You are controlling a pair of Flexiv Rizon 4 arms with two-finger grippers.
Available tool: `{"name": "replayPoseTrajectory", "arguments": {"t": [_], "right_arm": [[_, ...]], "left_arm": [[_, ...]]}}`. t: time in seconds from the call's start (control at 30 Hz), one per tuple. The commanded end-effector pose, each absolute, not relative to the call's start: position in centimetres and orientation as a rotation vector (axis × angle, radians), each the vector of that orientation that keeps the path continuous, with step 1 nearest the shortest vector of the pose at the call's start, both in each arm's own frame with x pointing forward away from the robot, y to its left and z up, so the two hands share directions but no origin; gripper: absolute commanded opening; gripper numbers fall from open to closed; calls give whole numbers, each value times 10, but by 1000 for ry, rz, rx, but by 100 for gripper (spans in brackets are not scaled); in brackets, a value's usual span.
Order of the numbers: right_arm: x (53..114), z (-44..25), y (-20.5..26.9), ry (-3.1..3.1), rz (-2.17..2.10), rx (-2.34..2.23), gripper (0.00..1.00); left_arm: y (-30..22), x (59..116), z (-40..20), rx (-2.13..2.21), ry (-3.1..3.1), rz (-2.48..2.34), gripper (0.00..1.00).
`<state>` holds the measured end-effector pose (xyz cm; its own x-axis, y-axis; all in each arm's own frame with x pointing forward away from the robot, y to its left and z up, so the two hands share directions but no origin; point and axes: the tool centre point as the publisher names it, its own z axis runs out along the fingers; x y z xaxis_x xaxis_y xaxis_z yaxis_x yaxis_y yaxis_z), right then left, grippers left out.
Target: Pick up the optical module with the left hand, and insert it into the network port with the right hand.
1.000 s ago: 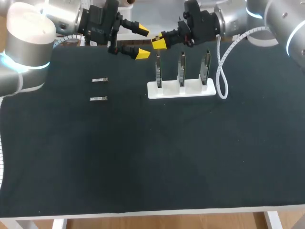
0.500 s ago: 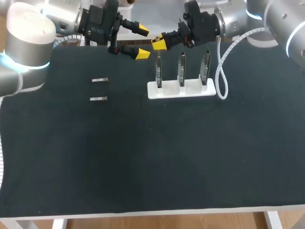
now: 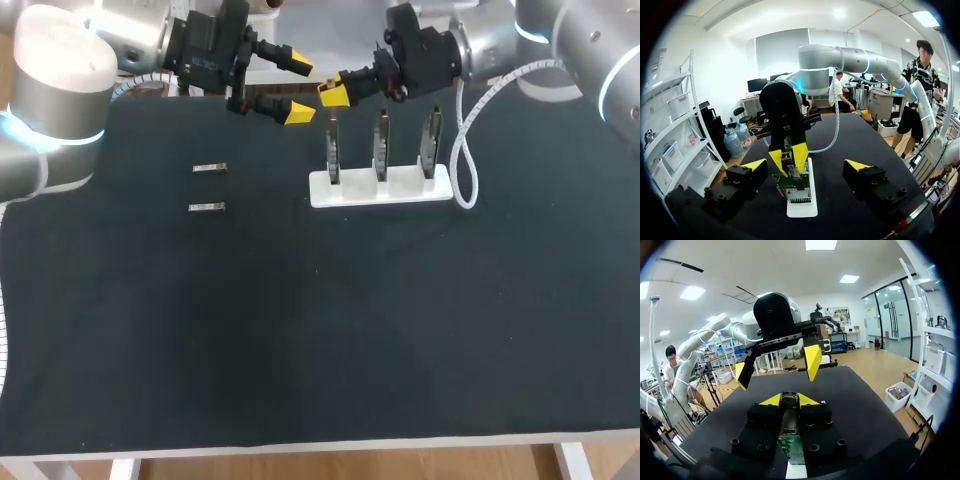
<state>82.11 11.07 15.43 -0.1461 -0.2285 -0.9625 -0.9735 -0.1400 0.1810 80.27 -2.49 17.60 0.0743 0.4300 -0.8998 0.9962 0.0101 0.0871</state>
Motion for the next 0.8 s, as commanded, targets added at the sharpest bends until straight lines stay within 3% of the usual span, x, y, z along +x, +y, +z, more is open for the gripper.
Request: {"name": "replayPoseTrajectory", "arguments": {"t": [0.03, 0.8], "right_arm": [[831, 149, 112, 1354, 1463, -1494, 0], [831, 151, 112, 1358, 1451, -1520, 0]], "left_arm": [[-25, 804, 176, 1545, 1473, -883, 100], [-25, 804, 176, 1545, 1473, -883, 100]]}}
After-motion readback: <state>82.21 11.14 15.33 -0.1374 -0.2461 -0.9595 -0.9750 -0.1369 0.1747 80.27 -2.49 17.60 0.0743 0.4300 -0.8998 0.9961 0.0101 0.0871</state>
